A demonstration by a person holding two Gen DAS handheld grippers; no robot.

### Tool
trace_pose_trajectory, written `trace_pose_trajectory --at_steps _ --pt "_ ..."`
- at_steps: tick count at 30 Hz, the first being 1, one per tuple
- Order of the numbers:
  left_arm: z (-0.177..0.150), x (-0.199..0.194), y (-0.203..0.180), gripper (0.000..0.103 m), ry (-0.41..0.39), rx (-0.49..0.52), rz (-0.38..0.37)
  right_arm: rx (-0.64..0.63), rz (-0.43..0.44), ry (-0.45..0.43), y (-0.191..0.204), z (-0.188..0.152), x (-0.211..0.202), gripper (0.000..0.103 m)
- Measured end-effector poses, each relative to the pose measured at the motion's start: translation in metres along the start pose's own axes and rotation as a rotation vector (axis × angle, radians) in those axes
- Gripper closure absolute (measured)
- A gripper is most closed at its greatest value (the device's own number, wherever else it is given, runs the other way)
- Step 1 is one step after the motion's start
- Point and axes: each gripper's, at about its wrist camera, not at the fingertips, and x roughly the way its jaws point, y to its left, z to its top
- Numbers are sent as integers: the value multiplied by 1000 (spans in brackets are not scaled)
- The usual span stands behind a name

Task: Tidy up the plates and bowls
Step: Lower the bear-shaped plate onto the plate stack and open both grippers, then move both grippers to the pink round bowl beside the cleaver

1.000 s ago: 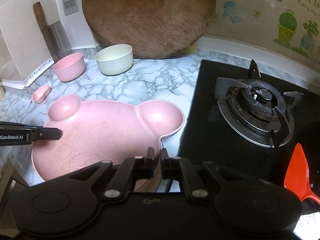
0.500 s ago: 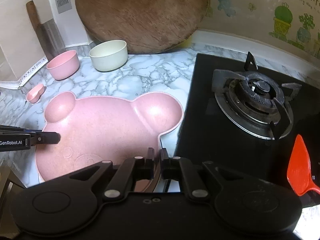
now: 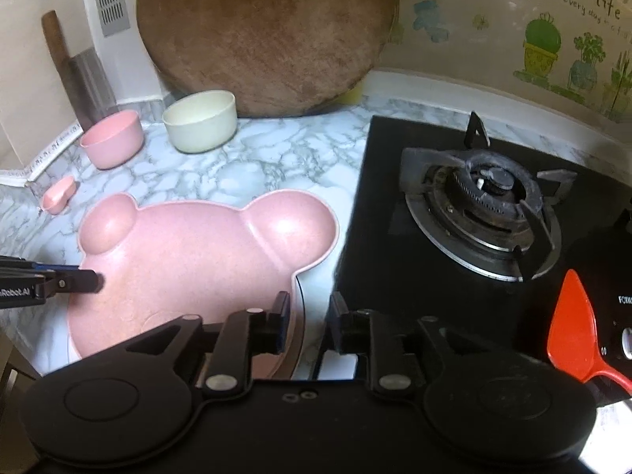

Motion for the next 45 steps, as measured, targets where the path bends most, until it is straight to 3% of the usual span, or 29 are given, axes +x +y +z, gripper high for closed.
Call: trace_pose_trajectory --at_steps 15,16,18,23,30,35,39,45 --pt "-13 -34 -12 87 -60 22 14 -126 127 -47 40 1 -21 50" --pt "-14 -38 -14 85 -69 21 18 -130 137 -53 43 1 -22 49" --pt "-16 -46 -16 72 -94 17 24 -140 157 -64 48 2 -26 46" --pt "-20 -67 -26 56 -160 30 62 -154 207 -110 62 8 -39 34" --pt "-23 -95 -31 44 -246 20 132 -162 260 -177 75 19 -57 8" --pt "-21 -109 -31 38 -297 8 199 -158 270 -207 86 29 -64 2" --pt "-16 -118 -23 26 -332 -16 245 -181 251 -240 97 39 -67 0" --pt "7 -120 -3 25 -366 -16 299 -191 258 -253 115 73 -60 0"
